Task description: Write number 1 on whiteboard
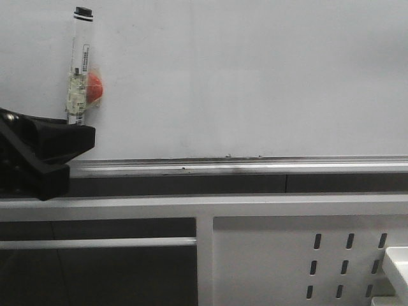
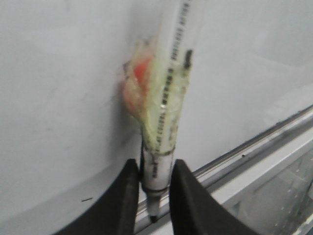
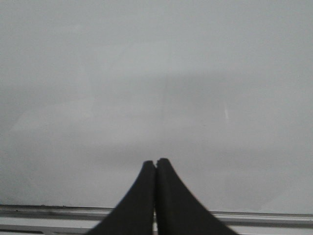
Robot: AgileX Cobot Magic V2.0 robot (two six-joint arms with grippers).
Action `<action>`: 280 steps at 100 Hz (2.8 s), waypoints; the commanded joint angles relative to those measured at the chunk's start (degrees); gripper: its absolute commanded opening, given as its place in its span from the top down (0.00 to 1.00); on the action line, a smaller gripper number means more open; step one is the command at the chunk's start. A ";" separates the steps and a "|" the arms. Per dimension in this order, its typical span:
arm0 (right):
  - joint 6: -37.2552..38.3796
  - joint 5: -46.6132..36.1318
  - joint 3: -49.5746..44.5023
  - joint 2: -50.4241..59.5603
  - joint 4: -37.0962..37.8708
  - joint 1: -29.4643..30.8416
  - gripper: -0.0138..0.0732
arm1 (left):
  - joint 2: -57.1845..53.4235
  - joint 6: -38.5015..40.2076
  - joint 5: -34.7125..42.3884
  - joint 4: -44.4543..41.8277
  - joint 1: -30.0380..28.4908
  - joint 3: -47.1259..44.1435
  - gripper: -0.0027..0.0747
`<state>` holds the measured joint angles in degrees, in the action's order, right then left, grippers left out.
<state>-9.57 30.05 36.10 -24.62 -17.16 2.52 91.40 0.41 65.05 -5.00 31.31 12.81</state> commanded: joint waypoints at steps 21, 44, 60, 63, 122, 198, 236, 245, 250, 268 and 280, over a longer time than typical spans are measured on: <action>-12.16 -0.91 2.20 -2.39 -0.53 -8.71 0.90 | -1.31 -0.41 12.90 -10.87 0.20 1.07 0.99; -23.93 4.27 4.47 -9.22 -0.53 -19.88 0.90 | -1.65 -1.41 12.79 -23.04 0.20 1.18 0.99; -26.97 4.69 8.37 -18.00 -0.53 -29.04 0.89 | -4.06 -1.41 10.24 -28.73 0.20 1.91 0.99; -28.01 5.19 9.30 -19.72 -0.43 -30.55 0.88 | -5.13 -1.41 8.62 -29.78 0.20 2.32 0.99; -28.37 4.70 22.68 -36.87 4.25 -48.13 0.36 | -17.75 0.61 -28.64 -45.21 0.20 14.74 0.99; -28.37 0.67 23.90 -44.35 4.25 -48.59 0.40 | -17.75 0.61 -26.26 -44.66 0.20 15.22 0.99; -28.34 2.39 23.90 -44.44 4.87 -48.59 0.92 | -17.89 0.51 -23.91 -44.66 0.20 15.22 0.89; -28.12 2.91 23.90 -44.44 4.99 -48.59 0.92 | -18.55 0.51 -23.51 -44.66 0.20 15.22 0.66; -27.68 2.70 23.90 -43.83 4.99 -48.59 0.92 | -19.28 0.51 -23.34 -44.44 0.20 15.22 0.51; -27.25 4.03 23.90 -39.31 5.07 -48.46 0.92 | -24.22 0.51 -23.59 -40.86 0.20 12.73 0.35; -21.14 6.14 23.90 -34.99 8.78 -48.46 0.92 | -30.36 0.51 -23.74 -40.50 0.20 9.55 0.36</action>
<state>-34.89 38.02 58.27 -63.69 -10.94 -45.97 65.63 0.42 37.65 -48.35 31.31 23.03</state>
